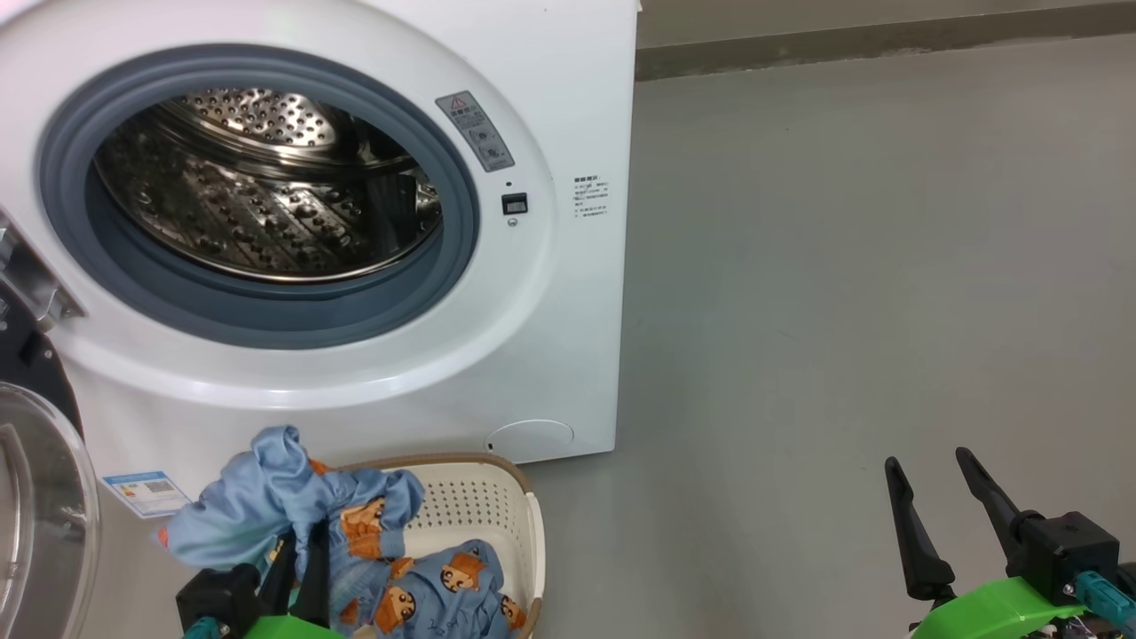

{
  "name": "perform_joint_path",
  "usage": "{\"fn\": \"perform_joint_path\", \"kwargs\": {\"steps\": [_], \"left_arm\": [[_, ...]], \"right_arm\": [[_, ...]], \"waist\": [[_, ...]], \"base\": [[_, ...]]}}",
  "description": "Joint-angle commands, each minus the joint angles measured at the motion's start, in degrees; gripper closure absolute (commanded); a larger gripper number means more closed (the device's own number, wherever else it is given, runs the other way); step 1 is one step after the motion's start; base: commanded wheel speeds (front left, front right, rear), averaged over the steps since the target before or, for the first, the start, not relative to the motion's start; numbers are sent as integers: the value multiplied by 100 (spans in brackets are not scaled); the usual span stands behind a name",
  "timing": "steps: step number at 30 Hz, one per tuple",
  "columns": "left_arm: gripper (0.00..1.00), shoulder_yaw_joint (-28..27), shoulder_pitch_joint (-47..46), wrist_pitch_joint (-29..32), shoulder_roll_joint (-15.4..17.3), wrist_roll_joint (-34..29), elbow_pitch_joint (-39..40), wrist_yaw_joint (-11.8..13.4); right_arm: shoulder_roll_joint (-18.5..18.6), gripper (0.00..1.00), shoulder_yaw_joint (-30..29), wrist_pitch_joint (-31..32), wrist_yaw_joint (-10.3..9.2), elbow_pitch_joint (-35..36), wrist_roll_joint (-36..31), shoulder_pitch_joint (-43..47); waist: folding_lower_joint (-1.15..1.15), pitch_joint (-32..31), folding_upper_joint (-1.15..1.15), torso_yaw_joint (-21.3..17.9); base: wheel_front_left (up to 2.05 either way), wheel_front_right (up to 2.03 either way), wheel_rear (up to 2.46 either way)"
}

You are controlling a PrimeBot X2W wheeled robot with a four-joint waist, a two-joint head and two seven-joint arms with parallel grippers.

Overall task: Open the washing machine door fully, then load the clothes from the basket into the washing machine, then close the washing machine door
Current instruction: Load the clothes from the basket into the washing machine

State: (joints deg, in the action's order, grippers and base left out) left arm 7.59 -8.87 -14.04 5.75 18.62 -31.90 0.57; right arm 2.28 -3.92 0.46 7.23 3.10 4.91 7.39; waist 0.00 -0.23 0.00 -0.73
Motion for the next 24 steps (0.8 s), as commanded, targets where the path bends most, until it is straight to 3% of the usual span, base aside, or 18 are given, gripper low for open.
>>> {"fn": "perform_joint_path", "kwargs": {"steps": [1, 13, 24], "left_arm": [[100, -165, -122, 2, 130, 39, 194, 53], [100, -236, -462, 158, 198, 164, 44, 166], [100, -309, -1898, 819, 646, 256, -592, 64]], "right_arm": [[64, 0, 133, -20, 25, 154, -47, -117], [61, 0, 179, 7, 25, 242, 23, -209], [61, 0, 190, -152, 25, 369, 304, -588]], "waist": [[0, 8, 0, -12], [0, 425, 0, -225], [0, 1646, 0, -664]], "base": [[0, 0, 0], [0, 0, 0], [0, 0, 0]]}}
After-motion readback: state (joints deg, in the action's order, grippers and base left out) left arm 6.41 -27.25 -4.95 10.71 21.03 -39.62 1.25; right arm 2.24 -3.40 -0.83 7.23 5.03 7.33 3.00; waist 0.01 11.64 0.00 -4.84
